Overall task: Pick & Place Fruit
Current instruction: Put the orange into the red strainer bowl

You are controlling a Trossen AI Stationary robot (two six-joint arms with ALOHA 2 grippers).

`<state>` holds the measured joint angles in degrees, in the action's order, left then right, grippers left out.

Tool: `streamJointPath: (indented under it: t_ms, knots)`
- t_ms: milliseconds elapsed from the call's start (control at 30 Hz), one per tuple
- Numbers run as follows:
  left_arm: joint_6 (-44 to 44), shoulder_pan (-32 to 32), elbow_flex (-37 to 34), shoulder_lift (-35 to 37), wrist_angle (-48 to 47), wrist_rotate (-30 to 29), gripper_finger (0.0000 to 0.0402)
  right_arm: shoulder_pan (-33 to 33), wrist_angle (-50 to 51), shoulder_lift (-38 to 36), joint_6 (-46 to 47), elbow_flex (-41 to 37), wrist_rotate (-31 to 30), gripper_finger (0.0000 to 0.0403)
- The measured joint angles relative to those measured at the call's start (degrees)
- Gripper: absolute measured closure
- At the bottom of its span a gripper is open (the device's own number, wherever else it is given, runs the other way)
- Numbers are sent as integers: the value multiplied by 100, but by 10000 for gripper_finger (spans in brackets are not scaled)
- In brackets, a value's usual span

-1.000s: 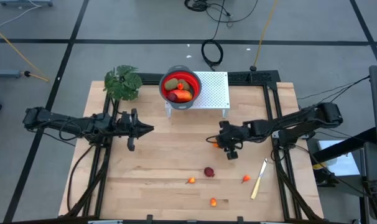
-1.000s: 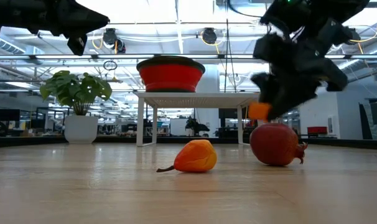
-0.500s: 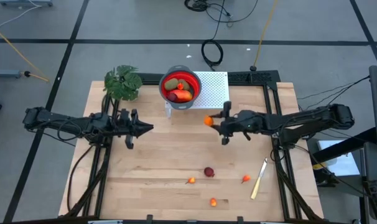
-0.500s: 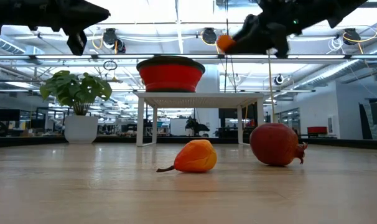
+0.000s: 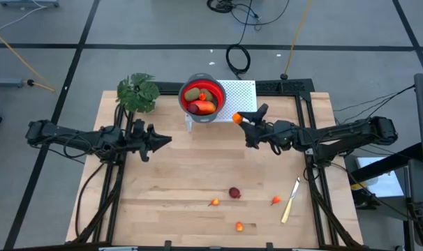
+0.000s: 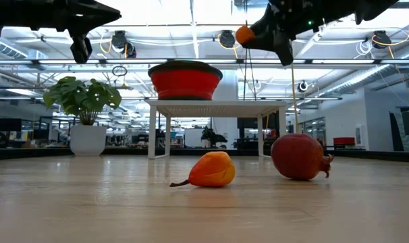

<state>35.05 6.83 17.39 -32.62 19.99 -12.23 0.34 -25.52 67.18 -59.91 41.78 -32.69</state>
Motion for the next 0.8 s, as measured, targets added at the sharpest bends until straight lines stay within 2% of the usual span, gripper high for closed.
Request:
streamJointPath:
  t_ms: [200,467,633,800]
  knots:
    - [0,0,0,0,54,-277,360,2,3,2,-581,0,-330,247]
    - [-4,0,0,-1,200,-443,302,11,4,2,-278,0,-306,247]
    - [-340,0,2,-298,1041,-448,269,11,4,2,696,0,400,247]
    - [-719,0,224,-997,1742,-448,238,11,10,2,1466,0,1048,247]
